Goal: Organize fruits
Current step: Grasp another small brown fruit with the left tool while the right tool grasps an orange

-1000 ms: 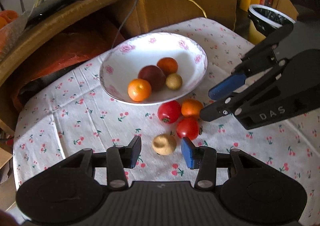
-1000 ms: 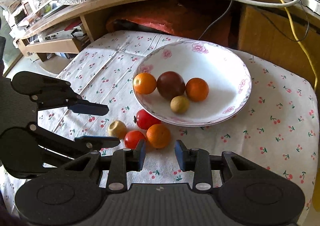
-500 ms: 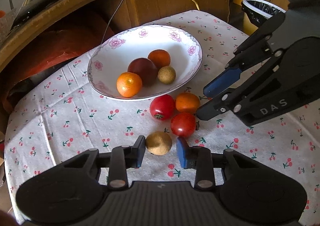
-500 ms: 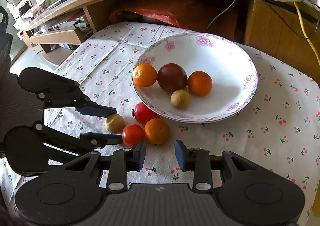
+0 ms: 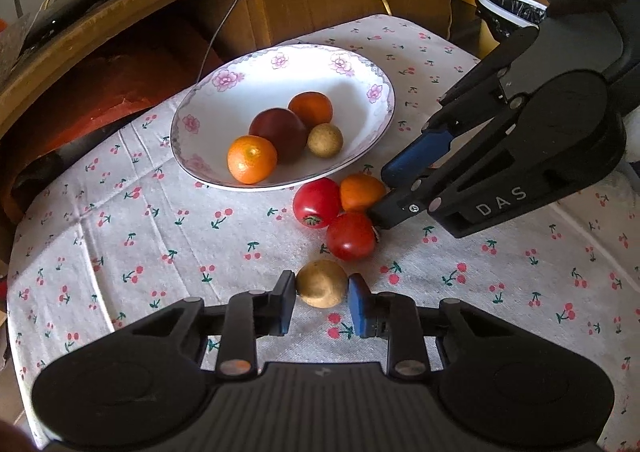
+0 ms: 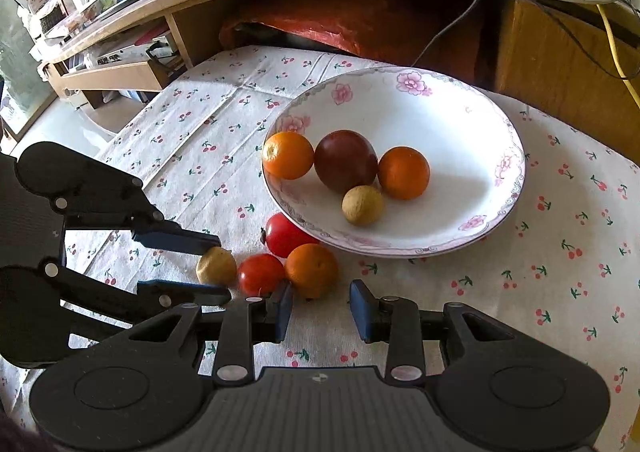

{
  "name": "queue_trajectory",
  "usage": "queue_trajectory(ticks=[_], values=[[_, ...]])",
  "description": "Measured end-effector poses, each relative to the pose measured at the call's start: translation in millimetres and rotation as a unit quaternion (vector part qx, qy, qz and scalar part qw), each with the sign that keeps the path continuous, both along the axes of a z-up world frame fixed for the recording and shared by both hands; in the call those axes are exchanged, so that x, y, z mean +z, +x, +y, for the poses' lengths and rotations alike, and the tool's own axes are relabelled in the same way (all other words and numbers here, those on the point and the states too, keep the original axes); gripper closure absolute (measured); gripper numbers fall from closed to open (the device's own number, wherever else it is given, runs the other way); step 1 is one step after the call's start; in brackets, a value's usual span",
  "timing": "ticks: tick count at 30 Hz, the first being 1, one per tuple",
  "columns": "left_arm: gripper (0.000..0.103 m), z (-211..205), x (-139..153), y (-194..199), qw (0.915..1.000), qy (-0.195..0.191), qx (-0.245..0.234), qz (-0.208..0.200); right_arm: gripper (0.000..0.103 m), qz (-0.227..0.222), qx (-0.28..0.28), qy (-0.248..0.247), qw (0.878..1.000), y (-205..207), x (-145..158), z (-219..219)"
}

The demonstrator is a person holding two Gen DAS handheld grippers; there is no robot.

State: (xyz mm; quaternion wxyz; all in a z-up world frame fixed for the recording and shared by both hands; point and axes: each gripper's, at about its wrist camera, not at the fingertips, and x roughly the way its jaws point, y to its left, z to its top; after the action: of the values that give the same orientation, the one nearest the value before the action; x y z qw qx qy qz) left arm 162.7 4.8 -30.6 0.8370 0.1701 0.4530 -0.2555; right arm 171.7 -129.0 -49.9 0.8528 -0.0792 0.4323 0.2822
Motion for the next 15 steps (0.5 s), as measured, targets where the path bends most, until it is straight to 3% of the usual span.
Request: queue_trajectory(ticks=[15], values=[[0.067,4.9,1.2,-0.3,0.9997,-0.011,0.016,0.011,0.068,0.018,-0.023,0.041,0.999,7.7,-0.5,-3.0]])
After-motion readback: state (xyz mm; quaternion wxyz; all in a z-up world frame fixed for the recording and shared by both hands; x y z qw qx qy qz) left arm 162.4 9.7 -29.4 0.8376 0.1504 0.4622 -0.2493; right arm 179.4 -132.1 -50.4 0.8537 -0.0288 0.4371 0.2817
